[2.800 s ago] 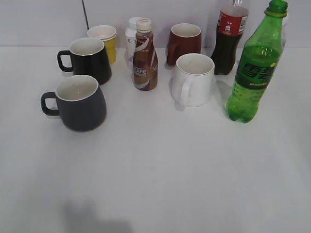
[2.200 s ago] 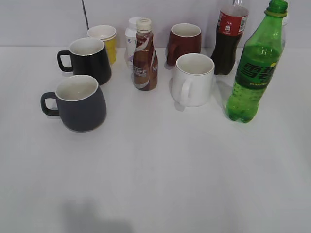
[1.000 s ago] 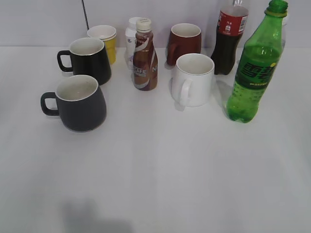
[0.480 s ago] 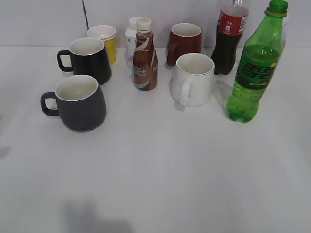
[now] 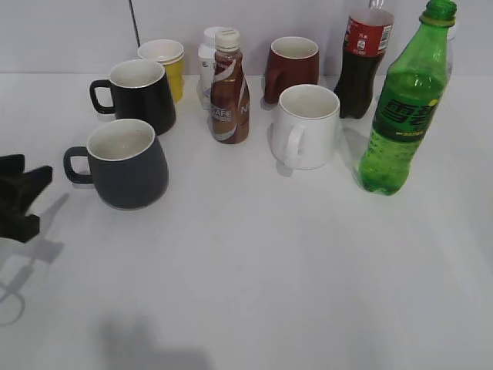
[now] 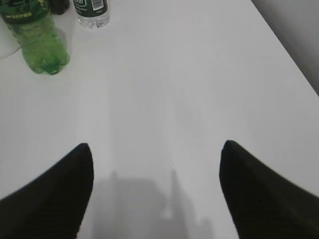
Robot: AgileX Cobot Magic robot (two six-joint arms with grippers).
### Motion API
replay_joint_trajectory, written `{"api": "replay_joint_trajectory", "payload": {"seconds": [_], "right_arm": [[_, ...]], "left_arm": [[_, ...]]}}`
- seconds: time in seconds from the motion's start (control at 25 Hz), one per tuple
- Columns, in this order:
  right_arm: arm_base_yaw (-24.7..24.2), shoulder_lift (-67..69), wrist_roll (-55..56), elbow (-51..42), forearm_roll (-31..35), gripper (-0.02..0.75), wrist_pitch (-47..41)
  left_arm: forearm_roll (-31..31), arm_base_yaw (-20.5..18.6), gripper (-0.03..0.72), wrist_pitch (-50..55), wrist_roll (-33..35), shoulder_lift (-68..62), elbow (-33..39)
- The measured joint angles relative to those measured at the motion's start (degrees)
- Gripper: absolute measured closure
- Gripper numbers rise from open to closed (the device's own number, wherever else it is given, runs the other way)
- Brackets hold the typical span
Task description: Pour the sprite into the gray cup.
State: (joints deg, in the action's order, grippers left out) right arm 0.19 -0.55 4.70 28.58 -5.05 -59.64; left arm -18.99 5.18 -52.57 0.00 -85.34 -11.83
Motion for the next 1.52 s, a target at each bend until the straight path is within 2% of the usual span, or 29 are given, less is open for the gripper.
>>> {"api": "replay_joint_trajectory", "payload": {"seconds": [0.2,0.52,0.6,0.8,0.96,1.12,1.24,1.52], "right_arm": [[0.0,0.0,0.0,0.0,0.0,0.15,0.0],[0.0,0.0,-0.01,0.0,0.0,0.15,0.0],[0.0,0.0,-0.01,0.0,0.0,0.15,0.0],[0.0,0.0,-0.01,0.0,0.0,0.15,0.0],[0.0,0.0,-0.01,0.0,0.48,0.15,0.0],[0.0,0.0,-1.06,0.58,4.48,0.15,1.43],[0.0,1.3,-3.8,1.32,5.05,0.15,12.31],[0.0,16.15,-8.35,1.7,7.07,0.15,51.23]], "left_arm": [[-0.66,0.0,0.337,-3.05,0.0,-6.88,-1.93],[-0.6,0.21,0.353,-3.68,0.0,-14.46,-10.36],[-0.6,0.7,0.396,-3.68,0.0,-16.02,-11.98],[0.05,3.29,0.608,-1.96,0.47,-17.3,-15.34],[-0.34,4.34,0.631,-1.05,0.69,-17.44,-16.69],[-0.4,4.34,0.631,-0.12,0.89,-16.55,-16.69],[-0.65,4.34,0.631,0.48,0.96,-13.96,-16.69],[-1.38,4.34,0.631,0.48,1.02,-6.69,-16.69]]}}
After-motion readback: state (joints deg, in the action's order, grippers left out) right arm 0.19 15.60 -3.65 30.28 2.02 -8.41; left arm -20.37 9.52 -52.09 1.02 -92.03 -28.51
